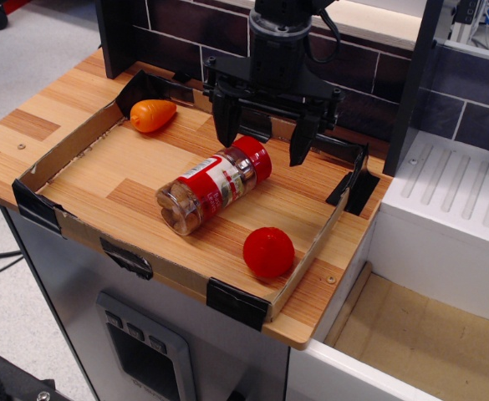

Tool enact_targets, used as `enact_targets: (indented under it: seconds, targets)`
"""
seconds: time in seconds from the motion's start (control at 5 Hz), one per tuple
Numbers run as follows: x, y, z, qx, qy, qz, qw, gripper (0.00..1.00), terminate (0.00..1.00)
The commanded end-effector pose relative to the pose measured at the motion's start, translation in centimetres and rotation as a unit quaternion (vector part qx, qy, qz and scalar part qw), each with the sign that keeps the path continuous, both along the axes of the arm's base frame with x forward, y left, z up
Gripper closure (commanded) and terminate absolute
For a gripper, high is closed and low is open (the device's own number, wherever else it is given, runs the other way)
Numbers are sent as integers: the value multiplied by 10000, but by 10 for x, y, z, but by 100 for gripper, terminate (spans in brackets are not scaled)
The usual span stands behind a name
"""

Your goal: Upright basil bottle

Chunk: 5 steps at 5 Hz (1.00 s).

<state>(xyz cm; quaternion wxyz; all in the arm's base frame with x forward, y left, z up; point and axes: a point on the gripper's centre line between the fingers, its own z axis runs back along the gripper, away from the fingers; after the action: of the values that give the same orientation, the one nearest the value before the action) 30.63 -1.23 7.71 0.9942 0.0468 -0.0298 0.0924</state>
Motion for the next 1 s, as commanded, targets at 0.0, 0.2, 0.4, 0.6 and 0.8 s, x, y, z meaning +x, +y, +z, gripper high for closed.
enact_targets:
  seconds: [0.0,0.2,0.4,0.6,0.8]
  targets:
    - [0,0,0,0,0,0,10000,0,0]
    - [16,8,-1,165,153,-462,9987,0,0]
    - [35,13,2,177,236,-1174,9926,0,0]
    - [45,12,1,307,135,-1654,9857,0,0]
    - [44,11,-5,566,-72,-2193,9740,0,0]
